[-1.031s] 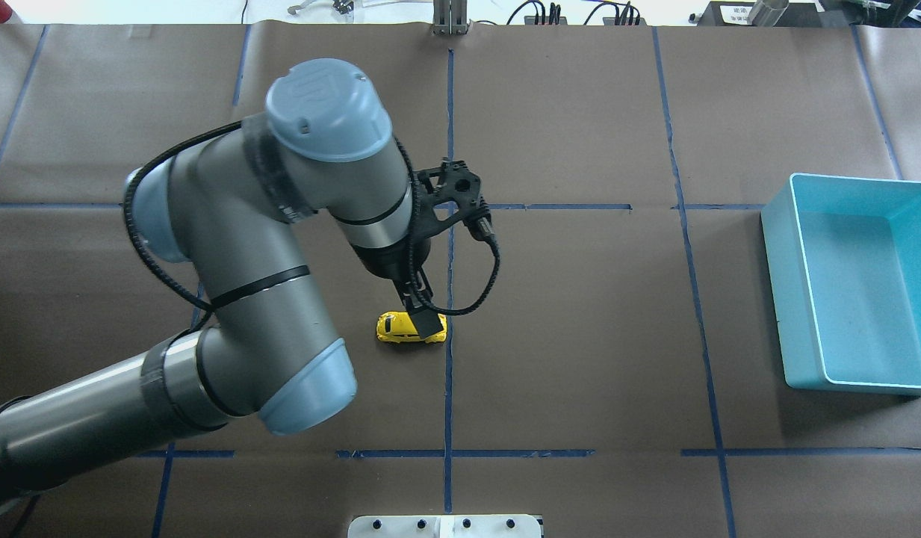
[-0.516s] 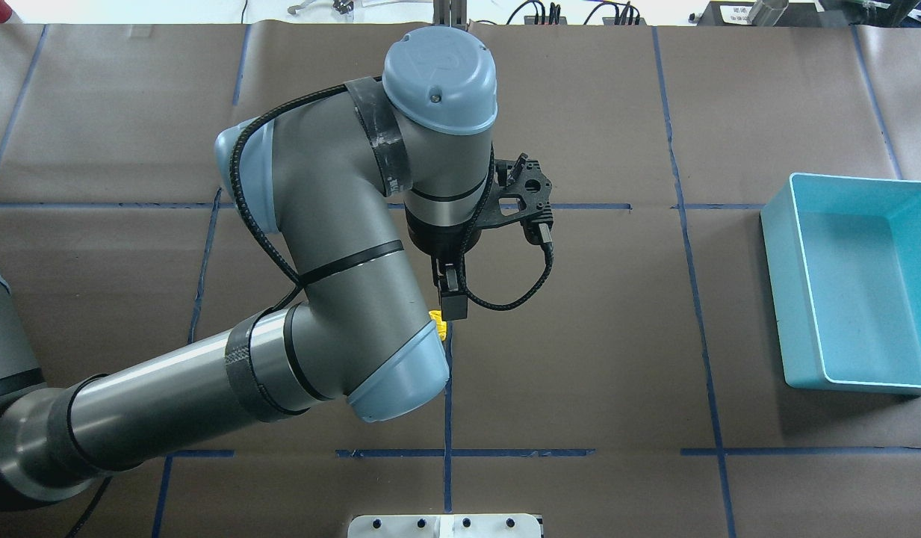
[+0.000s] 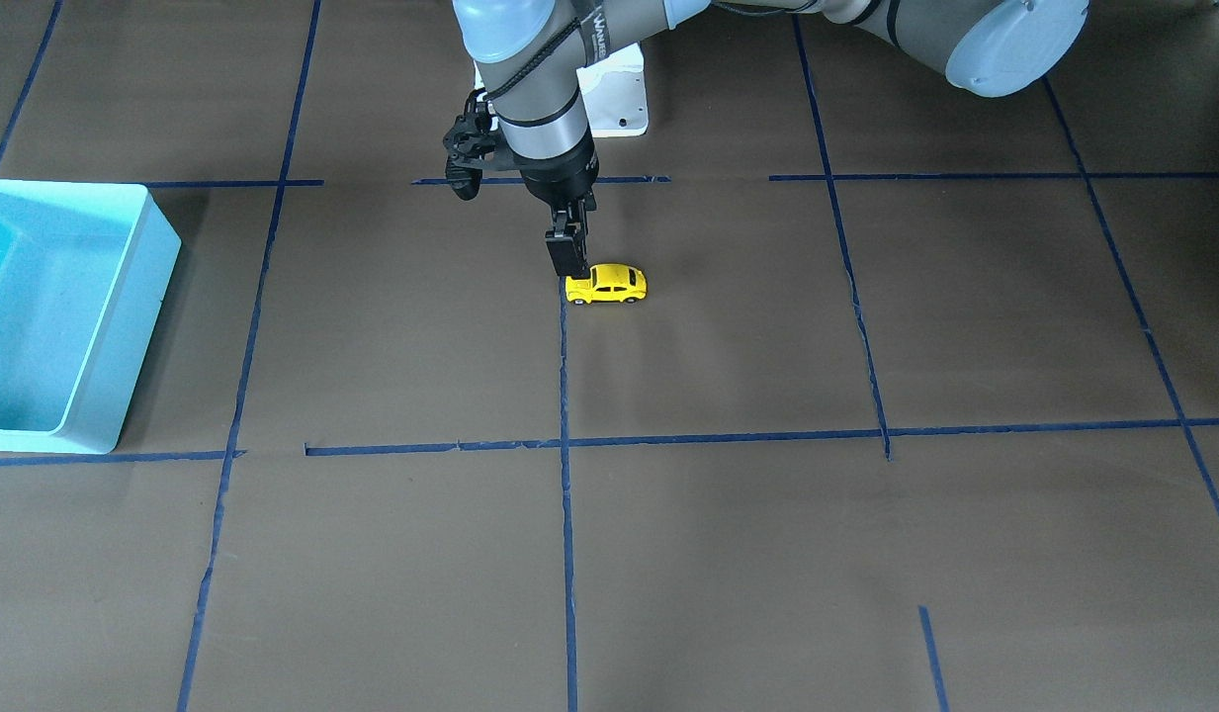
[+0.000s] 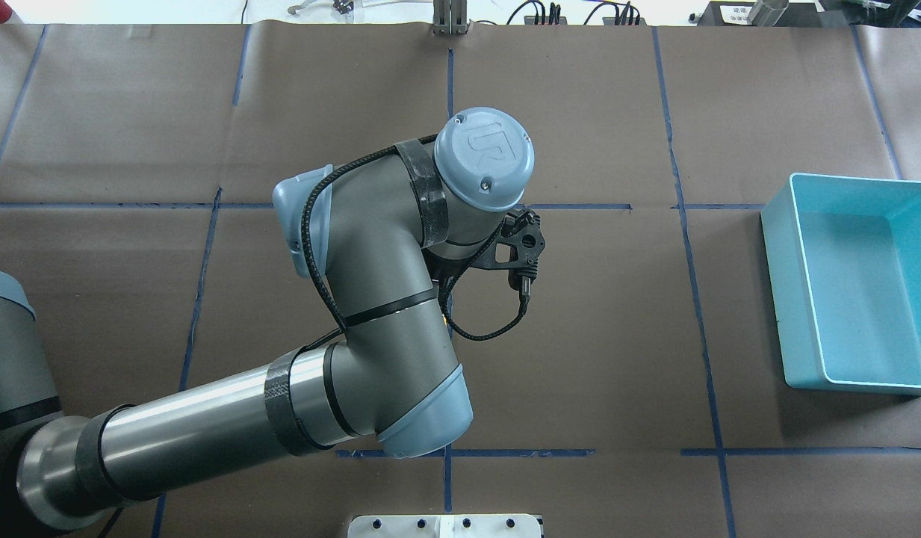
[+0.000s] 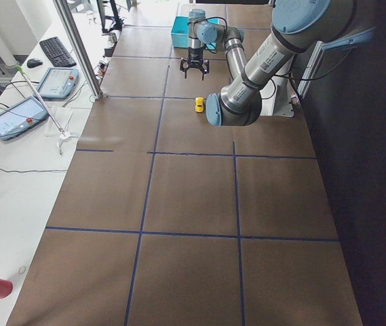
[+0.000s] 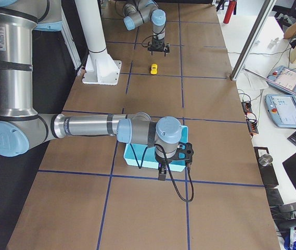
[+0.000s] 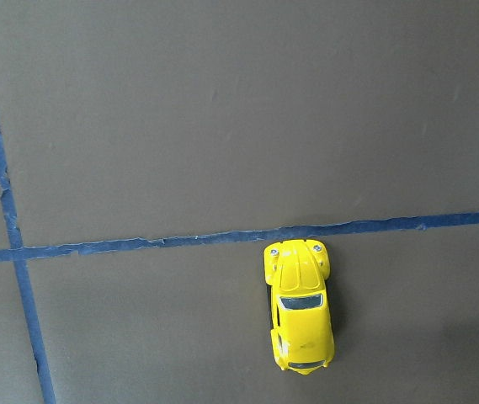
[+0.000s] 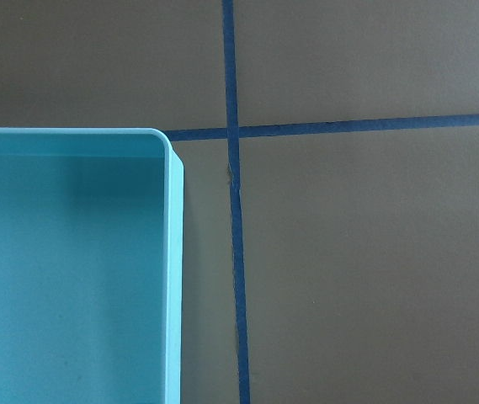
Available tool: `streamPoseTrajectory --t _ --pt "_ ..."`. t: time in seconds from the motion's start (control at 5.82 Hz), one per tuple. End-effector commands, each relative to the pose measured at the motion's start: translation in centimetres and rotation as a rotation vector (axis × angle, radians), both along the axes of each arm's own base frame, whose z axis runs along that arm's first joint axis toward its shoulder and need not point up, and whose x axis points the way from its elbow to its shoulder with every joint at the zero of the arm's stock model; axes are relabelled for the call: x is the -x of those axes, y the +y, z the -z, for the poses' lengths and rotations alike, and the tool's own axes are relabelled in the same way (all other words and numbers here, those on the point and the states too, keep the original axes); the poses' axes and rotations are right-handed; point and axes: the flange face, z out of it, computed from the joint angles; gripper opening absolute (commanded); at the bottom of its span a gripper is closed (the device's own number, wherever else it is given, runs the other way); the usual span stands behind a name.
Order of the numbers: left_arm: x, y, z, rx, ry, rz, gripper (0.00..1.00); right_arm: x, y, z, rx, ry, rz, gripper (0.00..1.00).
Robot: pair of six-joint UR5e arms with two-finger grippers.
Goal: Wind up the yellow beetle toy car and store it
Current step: 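Press the yellow car against the table with the left gripper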
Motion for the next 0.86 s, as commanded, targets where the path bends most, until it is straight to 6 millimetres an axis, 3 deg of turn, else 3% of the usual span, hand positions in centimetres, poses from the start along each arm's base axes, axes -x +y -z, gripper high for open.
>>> streamPoseTrajectory --t 0.0,0.34,0.69 --pt "-4.1 0.8 -2.6 0.033 0.005 0.039 1.0 0.0 0.0 -0.1 0.001 0.0 0.0 1.0" --pt "-5.7 1.1 -5.3 0.04 -0.001 0.033 1.0 0.0 0.0 -0.2 0.001 0.0 0.0 1.0" --pt "-6.8 2.8 -6.7 0.061 -0.003 0.025 1.0 0.0 0.1 -0.4 0.006 0.0 0.0 1.0"
